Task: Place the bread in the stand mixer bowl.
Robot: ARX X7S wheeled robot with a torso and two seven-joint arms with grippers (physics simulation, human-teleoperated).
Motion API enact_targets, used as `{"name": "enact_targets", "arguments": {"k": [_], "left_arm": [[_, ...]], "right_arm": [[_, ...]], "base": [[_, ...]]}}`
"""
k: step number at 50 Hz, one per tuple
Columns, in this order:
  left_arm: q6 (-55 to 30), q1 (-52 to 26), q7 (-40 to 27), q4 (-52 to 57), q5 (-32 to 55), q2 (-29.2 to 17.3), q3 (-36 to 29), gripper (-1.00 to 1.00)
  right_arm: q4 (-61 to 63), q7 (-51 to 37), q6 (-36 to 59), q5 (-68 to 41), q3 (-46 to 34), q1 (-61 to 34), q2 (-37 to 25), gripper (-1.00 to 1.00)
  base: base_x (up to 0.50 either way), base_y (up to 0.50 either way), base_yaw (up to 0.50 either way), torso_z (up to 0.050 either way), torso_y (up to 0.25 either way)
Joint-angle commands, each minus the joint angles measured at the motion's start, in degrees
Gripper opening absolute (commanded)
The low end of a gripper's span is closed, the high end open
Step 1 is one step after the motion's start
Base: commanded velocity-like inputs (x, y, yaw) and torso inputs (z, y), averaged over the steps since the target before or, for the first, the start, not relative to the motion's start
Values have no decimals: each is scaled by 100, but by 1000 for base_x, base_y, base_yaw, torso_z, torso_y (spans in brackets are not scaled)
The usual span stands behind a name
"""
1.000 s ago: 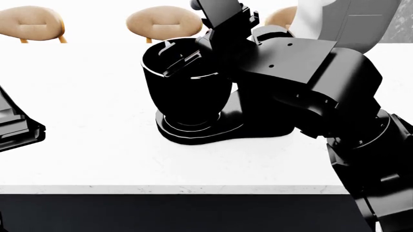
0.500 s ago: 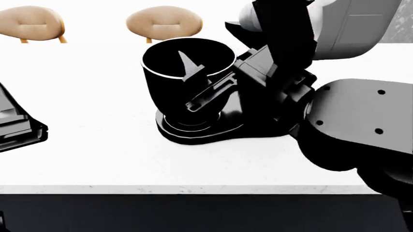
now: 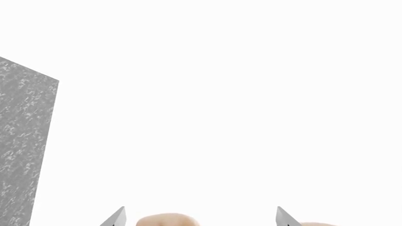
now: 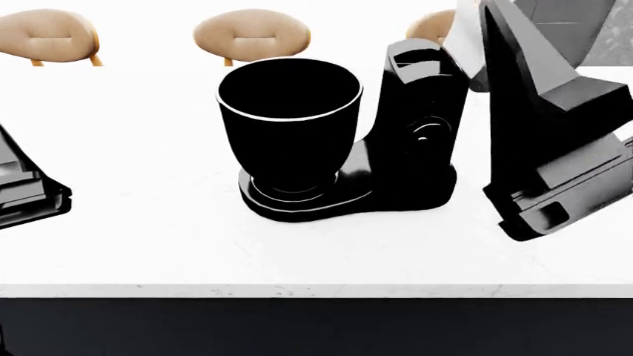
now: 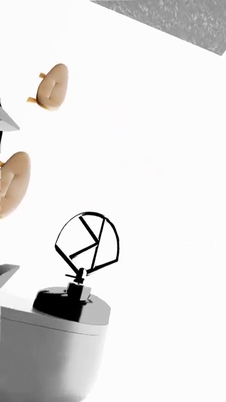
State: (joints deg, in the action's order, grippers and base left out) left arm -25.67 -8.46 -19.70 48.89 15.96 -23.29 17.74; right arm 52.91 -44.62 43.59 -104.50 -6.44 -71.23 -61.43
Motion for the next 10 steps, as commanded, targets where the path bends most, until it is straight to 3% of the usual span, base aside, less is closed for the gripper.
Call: {"name": "enact_targets", "arguments": {"k": [1,5,10], "left_arm": [[-139,-85,-33,119,66,-93,43,100],[-150,-92,-47,119,67,-109,60,100],[-148,-82,-61,118,78,-112,83,100]], "right_arm": [[344,-417,-485,-1010,2505,840,-1149,100],[189,-593,-237,-1467,3564,1003,-1230,100],[9,-745,-67,-1819,4243,924,-1331,100]], "base": [[0,0,0,0,0],[0,0,0,0,0],[0,0,0,0,0]]}}
